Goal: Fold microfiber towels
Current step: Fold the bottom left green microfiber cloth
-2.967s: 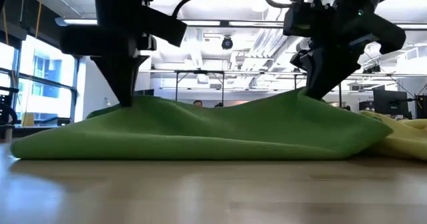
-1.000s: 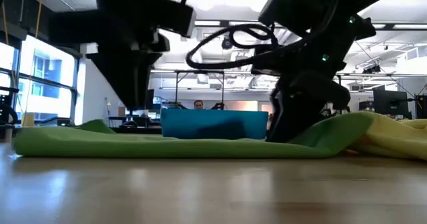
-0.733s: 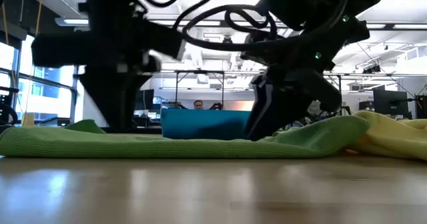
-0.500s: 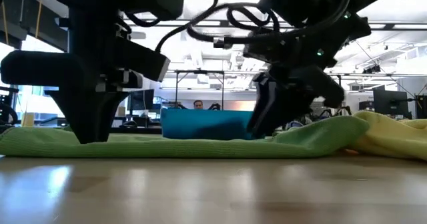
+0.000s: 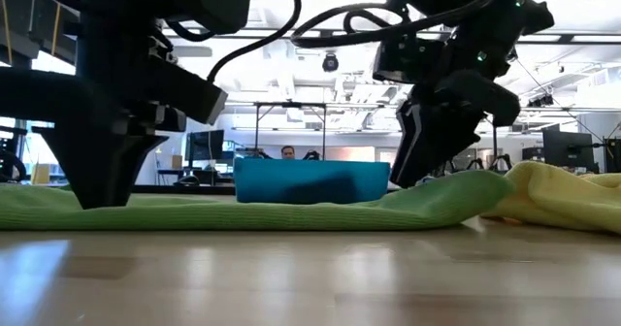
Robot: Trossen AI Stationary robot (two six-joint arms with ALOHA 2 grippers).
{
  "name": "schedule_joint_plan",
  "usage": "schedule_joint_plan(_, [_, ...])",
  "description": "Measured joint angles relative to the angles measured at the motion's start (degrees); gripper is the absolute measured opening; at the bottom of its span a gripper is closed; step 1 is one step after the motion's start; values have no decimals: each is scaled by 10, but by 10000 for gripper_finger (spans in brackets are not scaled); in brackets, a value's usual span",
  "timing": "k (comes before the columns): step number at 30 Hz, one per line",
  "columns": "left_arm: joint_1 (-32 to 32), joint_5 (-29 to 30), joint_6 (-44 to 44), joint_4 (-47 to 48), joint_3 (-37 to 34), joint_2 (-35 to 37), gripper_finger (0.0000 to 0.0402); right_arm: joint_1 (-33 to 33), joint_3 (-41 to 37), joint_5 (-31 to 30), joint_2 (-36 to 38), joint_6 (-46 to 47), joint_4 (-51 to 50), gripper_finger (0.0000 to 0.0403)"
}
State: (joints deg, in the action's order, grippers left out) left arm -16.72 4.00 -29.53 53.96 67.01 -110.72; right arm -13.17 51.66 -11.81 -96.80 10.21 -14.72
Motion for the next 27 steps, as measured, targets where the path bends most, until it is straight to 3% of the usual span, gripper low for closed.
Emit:
schedule_joint_plan(6, [-12,-24,-8,21,0,-1,115,4,0,-4,-21,0,-19,149])
schedule_joint_plan(14, [-21,-21,-9,23,0,-1,115,32,0,-103,-26,-16,-76,149])
schedule_joint_plan(19, [-21,-21,-9,23,0,-1,115,38,18,-113,-18,-27,-95,149])
schedule_joint_plan(27, [-20,-20,-8,21,0,-1,115,38,79,-118,7,-27,-245,149])
